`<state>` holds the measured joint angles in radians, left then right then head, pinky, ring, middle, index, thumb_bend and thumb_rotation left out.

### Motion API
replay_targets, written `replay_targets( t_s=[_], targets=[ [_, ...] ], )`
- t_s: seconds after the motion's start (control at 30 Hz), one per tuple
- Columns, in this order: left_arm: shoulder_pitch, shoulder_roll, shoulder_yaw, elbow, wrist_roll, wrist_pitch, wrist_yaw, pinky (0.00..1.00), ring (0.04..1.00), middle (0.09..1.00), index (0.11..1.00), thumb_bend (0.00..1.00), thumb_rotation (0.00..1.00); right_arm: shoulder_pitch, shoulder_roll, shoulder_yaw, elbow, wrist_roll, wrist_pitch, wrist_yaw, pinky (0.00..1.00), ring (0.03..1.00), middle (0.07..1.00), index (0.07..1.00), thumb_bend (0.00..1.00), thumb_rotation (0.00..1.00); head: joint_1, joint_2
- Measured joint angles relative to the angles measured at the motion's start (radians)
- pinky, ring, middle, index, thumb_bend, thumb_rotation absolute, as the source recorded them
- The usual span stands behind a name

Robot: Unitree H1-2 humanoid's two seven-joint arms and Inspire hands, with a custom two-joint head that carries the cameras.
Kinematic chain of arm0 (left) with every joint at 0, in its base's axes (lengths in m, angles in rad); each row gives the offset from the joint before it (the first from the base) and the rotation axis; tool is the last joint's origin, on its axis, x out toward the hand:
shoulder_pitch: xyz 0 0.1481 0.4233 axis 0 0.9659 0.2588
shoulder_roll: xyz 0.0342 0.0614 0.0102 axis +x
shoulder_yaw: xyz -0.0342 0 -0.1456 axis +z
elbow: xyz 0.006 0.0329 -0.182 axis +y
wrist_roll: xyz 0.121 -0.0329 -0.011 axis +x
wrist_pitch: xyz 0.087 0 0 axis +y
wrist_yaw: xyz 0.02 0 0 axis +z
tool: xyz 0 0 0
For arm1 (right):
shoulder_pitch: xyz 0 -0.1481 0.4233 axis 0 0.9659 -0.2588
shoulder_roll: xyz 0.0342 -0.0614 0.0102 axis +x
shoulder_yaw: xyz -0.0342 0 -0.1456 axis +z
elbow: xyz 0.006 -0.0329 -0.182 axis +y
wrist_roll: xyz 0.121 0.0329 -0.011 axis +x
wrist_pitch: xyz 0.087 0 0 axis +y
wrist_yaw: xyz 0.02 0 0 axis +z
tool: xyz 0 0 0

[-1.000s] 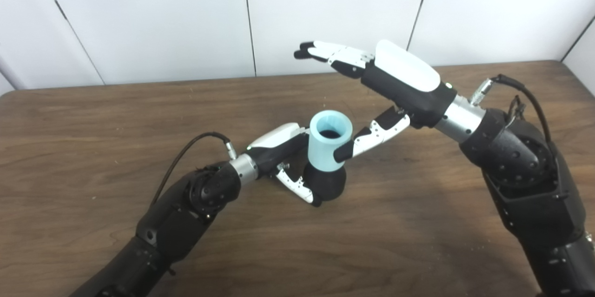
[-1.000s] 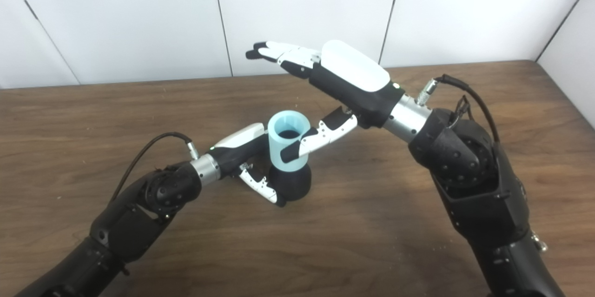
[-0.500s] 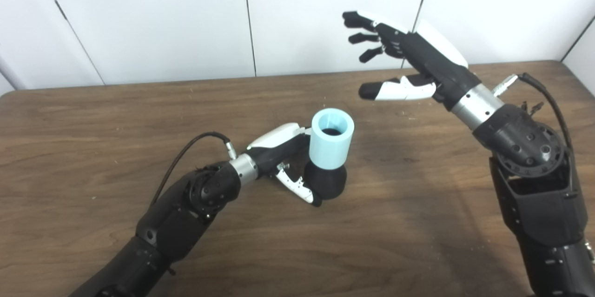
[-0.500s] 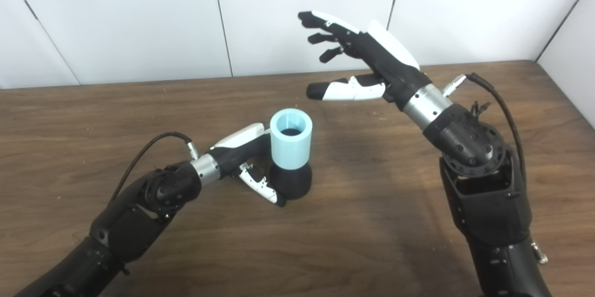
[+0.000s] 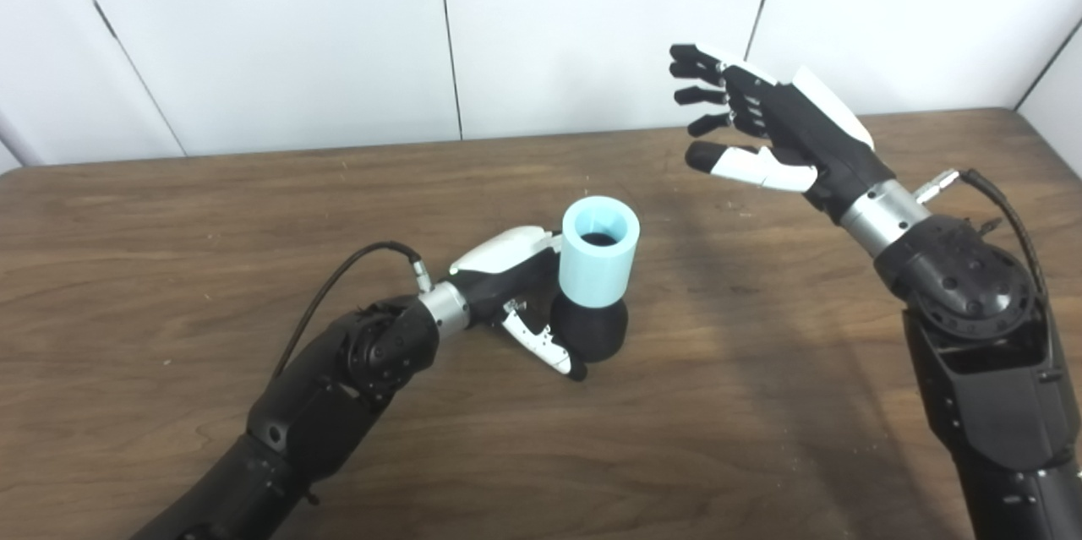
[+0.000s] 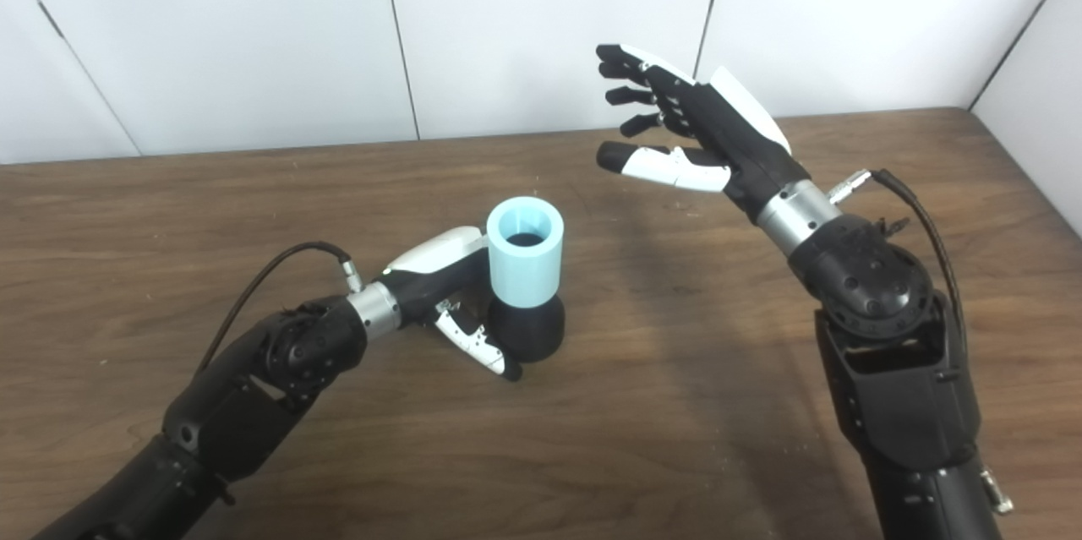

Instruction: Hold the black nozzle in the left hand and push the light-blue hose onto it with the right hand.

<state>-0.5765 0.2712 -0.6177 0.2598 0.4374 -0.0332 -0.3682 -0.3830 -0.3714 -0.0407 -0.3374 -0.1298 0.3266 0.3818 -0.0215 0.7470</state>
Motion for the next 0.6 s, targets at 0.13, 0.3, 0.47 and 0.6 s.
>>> replay_targets(
  t_s=[0.13, 0.3, 0.47, 0.6],
  targets=[
    [0.012, 0.001, 0.017, -0.022, 0.006, 0.023, -0.003, 1.00, 1.000, 1.000, 1.000, 1.00, 0.23, 0.006, 0.001, 0.000, 0.017, 0.002, 0.000, -0.010, 0.69, 0.832, 0.891, 0.914, 0.61, 0.67, 0.000, 0.000],
    [0.045, 0.008, 0.081, -0.041, -0.017, 0.028, -0.007, 1.00, 1.000, 0.999, 0.942, 0.90, 0.19, 0.042, 0.039, -0.033, 0.020, 0.028, 0.078, -0.065, 0.62, 0.793, 0.868, 0.880, 0.55, 0.61, 0.003, -0.003],
    [0.107, 0.008, 0.188, -0.050, -0.058, 0.019, 0.030, 0.96, 0.978, 0.974, 0.929, 0.84, 0.17, 0.081, 0.079, -0.036, 0.020, 0.043, 0.116, -0.102, 0.59, 0.769, 0.858, 0.873, 0.55, 0.60, 0.005, -0.006],
    [0.140, 0.013, 0.257, -0.052, -0.085, 0.012, 0.057, 0.94, 0.978, 0.977, 0.945, 0.83, 0.13, 0.091, 0.079, -0.028, 0.020, 0.041, 0.116, -0.110, 0.58, 0.762, 0.854, 0.875, 0.54, 0.59, 0.005, -0.006]
  ],
)
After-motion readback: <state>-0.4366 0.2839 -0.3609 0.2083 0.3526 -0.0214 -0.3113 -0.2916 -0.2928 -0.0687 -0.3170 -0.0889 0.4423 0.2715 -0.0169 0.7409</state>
